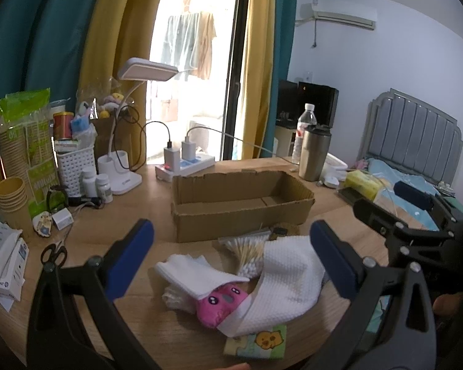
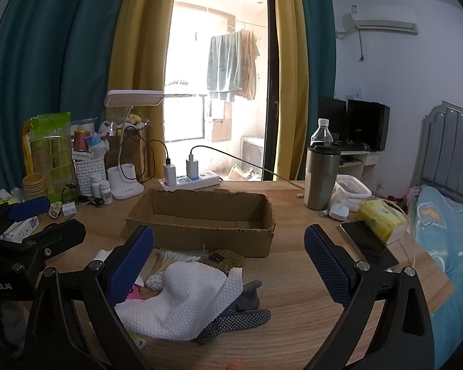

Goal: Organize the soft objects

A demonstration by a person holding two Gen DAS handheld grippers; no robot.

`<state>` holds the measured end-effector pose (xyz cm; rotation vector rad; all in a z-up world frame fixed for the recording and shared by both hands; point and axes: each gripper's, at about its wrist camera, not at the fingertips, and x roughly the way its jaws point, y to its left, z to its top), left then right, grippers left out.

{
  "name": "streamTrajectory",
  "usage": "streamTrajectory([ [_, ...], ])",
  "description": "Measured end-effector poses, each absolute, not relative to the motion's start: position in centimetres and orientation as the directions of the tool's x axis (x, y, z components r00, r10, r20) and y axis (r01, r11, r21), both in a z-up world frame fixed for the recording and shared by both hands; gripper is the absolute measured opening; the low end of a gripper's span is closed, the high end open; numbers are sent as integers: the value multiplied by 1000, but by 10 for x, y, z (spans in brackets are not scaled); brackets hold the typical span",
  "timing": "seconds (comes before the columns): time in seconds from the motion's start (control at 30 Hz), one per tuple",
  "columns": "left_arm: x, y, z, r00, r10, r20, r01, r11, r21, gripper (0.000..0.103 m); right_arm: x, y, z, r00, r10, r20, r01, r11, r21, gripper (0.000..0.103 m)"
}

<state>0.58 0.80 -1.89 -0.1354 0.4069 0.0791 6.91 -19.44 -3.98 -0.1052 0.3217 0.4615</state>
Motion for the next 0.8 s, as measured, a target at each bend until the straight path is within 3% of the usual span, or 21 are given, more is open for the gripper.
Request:
streamTrajectory([
  [0.8, 6, 7, -20, 915, 48, -401, -102, 988, -114, 102, 69, -193, -40, 845, 419, -333, -453, 891, -27, 100],
])
